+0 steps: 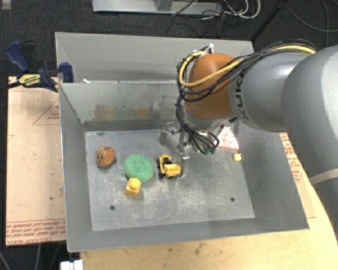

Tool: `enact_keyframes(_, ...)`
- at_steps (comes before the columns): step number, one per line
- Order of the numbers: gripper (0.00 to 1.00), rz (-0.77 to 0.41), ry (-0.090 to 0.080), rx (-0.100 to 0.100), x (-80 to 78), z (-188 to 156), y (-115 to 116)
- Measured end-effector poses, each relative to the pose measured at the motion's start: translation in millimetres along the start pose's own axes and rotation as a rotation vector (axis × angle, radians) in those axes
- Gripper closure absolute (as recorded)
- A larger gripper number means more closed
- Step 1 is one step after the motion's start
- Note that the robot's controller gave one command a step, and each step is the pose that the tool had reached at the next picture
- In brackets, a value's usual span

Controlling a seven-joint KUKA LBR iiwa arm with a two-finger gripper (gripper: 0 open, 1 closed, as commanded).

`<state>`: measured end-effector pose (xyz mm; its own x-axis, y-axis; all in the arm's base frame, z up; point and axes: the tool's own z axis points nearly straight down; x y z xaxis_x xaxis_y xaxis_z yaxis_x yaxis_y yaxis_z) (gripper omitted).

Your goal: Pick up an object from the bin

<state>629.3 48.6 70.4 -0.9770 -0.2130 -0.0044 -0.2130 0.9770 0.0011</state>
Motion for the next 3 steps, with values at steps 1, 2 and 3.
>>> enact_keyframes(1, 0.0, -0.024, 0.002, 0.0, 3.6, 0.3, 13.5)
enact_keyframes(2, 1.0, -0.177, 0.0, -0.001, -3.8, 0.0, 83.5)
enact_keyframes(3, 0.0, -0.176, 0.001, -0.001, -3.6, 0.3, 83.1)
